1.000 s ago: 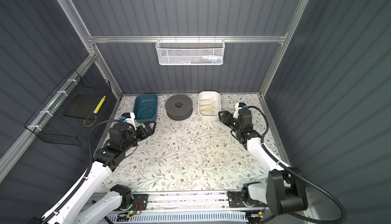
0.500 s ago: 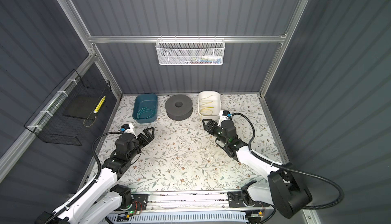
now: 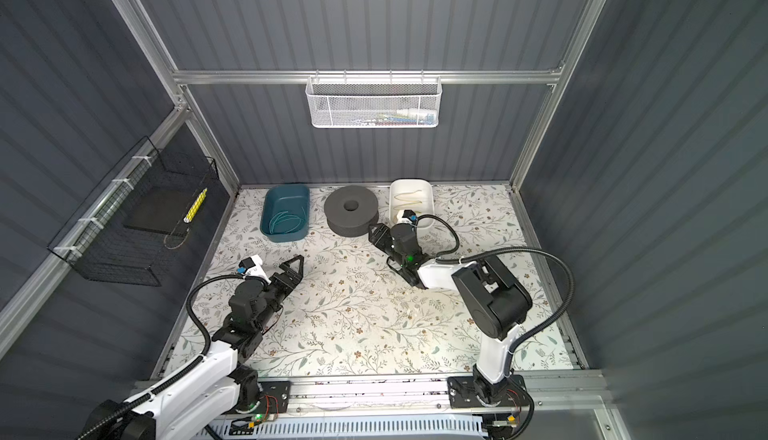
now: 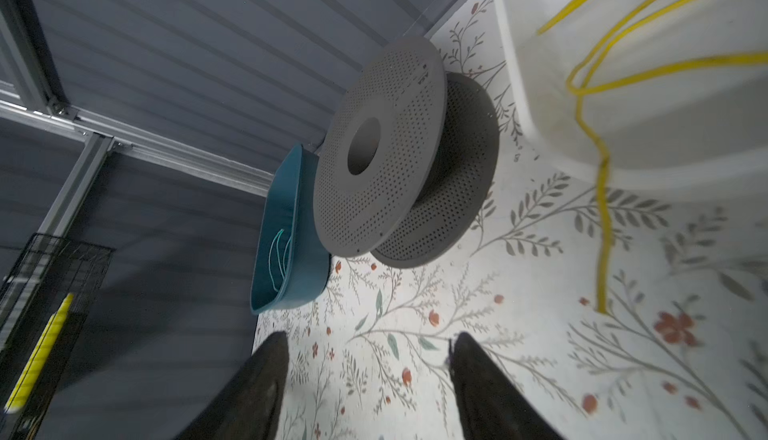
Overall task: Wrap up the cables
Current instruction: 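Move the right gripper toward the grey spool beside the tray, then grasp the grey spool's flange with the right gripper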
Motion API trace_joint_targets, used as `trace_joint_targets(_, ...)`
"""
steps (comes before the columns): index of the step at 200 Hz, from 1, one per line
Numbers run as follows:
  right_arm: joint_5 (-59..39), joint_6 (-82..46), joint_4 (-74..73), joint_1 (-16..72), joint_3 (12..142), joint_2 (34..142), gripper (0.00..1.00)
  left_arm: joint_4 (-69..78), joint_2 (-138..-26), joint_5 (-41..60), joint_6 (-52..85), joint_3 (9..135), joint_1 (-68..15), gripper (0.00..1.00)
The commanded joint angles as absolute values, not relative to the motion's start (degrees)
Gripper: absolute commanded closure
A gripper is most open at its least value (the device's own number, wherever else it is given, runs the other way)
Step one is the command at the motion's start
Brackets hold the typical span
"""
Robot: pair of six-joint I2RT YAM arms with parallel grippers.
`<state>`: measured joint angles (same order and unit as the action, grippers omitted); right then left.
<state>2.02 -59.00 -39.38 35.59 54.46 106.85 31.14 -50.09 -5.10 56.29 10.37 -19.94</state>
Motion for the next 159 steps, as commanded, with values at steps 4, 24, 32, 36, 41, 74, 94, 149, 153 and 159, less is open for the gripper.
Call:
trace_joint_targets(4,6.1,-64.2,-38.2,36.5,60.3,111.7,0.34,36.1,-50.8,-4.6,58.8,10.6,-20.2,0.01)
trace_joint_targets(24,7.4,-67.0,-37.1,36.6,63.5,115.3,0.34,36.2,-50.8,-5.0,58.9,10.5,-20.2,0.01)
trace_joint_targets(32,8.5,-67.7,-36.8,36.8,64.5,116.5,0.34,36.2,-50.7,-5.2,58.8,10.4,-20.2,0.01)
trace_joint_targets(36,8.8,-68.1,-36.5,36.8,65.2,117.2,0.34,36.2,-50.7,-5.4,58.8,10.4,-20.2,0.00)
trace_joint_targets(41,9.0,-69.0,-36.0,36.8,65.9,118.1,0.34,36.2,-50.7,-5.6,58.9,10.4,-20.2,0.00)
trace_joint_targets(74,9.1,-70.9,-35.6,36.7,71.8,123.7,0.35,36.2,-50.5,-6.2,58.0,11.3,-20.2,0.01)
trace_joint_targets(94,7.0,-70.7,-40.1,36.7,74.2,127.1,0.38,35.2,-50.5,-6.6,57.9,12.1,-20.2,0.01)
trace_joint_targets(149,4.3,-70.3,-43.9,36.7,79.3,132.6,0.52,35.2,-50.8,-6.6,57.5,12.9,-20.1,0.00)
trace_joint_targets(153,4.1,-70.3,-44.2,36.7,79.5,132.8,0.53,35.2,-50.9,-6.5,57.5,13.0,-20.1,0.01)
trace_joint_targets(159,4.0,-70.2,-44.7,36.7,79.7,133.1,0.56,35.2,-50.9,-6.4,57.4,13.1,-20.1,0.00)
